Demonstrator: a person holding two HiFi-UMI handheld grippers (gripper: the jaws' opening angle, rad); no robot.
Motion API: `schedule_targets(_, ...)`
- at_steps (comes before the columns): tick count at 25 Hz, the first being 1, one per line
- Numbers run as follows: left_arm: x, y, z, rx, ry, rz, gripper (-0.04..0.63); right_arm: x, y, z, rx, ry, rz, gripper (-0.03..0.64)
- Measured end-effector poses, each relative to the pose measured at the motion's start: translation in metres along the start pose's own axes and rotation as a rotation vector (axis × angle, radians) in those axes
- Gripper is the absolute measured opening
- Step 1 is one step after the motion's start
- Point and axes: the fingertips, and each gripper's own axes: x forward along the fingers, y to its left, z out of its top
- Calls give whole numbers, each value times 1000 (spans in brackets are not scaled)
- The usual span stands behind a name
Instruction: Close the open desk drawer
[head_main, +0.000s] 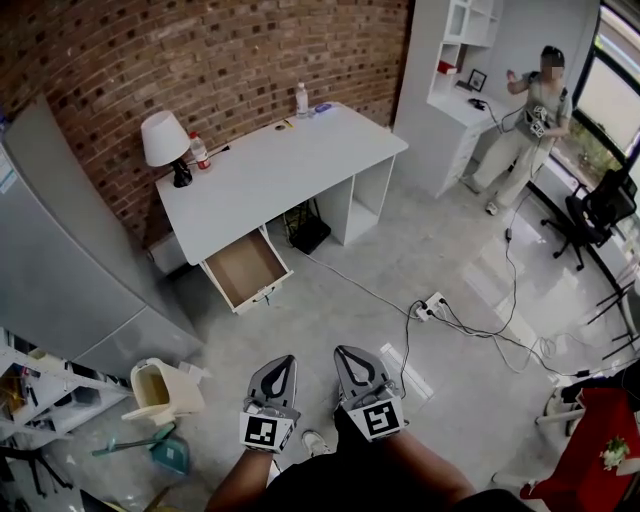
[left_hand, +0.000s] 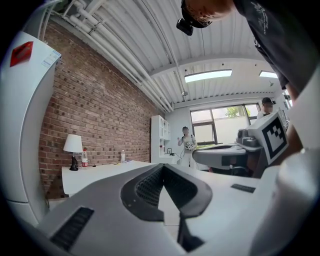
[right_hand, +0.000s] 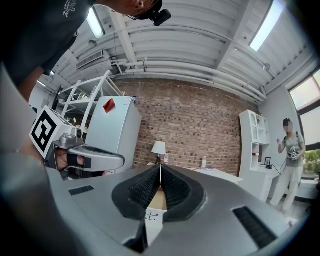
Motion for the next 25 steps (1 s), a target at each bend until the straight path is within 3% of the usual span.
schedule_targets(8,40,36,-15,-1,37,89,3,55,-25,-14,58,-34,82,28)
schedule_targets(15,78,85,-35,-50,90,200,3,123,-42,-38,74,0,181,28)
schedule_targets(19,97,108,-55,-32,135,262,3,156,-50,-50,87,0,244,28)
schedule_targets(25,127,133,-69,-55,139,338,3,194,-56,-74,117,-2,322,28)
